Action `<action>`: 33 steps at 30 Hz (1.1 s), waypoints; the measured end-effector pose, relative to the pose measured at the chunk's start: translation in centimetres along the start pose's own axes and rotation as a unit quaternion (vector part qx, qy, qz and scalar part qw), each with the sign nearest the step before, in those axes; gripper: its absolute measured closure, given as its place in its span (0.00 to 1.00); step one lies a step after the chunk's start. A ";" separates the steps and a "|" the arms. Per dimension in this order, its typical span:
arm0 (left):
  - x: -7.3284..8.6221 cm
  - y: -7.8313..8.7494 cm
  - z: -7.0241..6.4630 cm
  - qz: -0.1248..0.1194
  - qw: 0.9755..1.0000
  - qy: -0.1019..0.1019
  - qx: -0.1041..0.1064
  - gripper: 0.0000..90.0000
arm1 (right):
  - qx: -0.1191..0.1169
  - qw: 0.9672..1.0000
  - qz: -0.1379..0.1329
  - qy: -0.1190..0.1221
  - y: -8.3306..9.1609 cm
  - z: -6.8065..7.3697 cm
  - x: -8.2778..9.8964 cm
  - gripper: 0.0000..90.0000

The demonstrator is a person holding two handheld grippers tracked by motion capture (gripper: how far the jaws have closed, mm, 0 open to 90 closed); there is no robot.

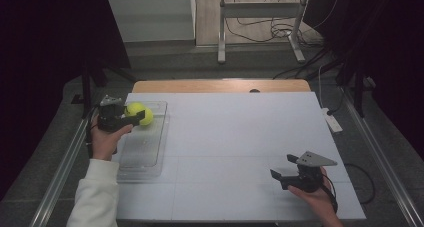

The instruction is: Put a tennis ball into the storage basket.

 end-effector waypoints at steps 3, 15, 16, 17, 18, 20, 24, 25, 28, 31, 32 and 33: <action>0.1 -0.2 0.1 0.004 1.000 -0.001 -0.002 0.30 | 0.001 1.000 0.000 0.000 0.0 0.0 0.0 0.16; 0.6 -0.9 0.6 0.029 0.999 0.000 -0.018 0.30 | 0.000 1.000 0.001 0.001 0.0 0.0 0.0 0.16; 0.6 -1.0 0.6 0.032 0.999 -0.001 -0.020 0.30 | 0.000 1.000 0.001 0.001 0.0 0.0 0.0 0.16; 0.7 -1.0 0.6 0.034 0.999 -0.001 -0.022 0.30 | 0.000 1.000 0.001 0.000 0.0 0.0 0.0 0.16; 0.7 -1.1 0.6 0.036 0.999 -0.003 -0.024 0.30 | 0.000 1.000 0.001 0.000 0.0 0.0 0.0 0.16; 0.7 -1.2 0.6 0.036 0.999 -0.002 -0.025 0.30 | 0.000 1.000 0.002 0.000 0.0 0.0 0.0 0.16; 0.8 -1.3 0.6 0.043 0.999 -0.005 -0.028 0.30 | 0.000 1.000 0.002 0.001 0.0 0.0 0.0 0.16; 0.8 -1.3 0.7 0.045 0.999 -0.005 -0.029 0.30 | 0.000 1.000 0.001 0.001 0.0 0.0 0.0 0.16; 0.9 -1.4 0.9 0.050 0.998 -0.005 -0.033 0.30 | 0.000 1.000 0.001 0.001 0.0 0.0 0.0 0.16; 1.1 -1.6 1.0 0.058 0.998 -0.008 -0.038 0.30 | 0.000 1.000 0.002 0.001 0.0 0.0 0.0 0.16; 1.1 -1.6 1.0 0.060 0.997 -0.009 -0.038 0.30 | 0.000 1.000 0.002 0.001 0.0 0.0 0.0 0.16; 1.1 -1.7 1.0 0.062 0.997 -0.007 -0.037 0.30 | 0.000 1.000 0.002 0.001 0.0 0.0 0.0 0.16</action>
Point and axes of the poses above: each handheld gripper's, and its own axes: y roughly backward along the jaws, x roughly out of its underside, z roughly to its left, the point moved 1 cm from there along -y, roughly forward along the jaws, and after that the axes turned 1 degree about -z, right-handed, at the moved point
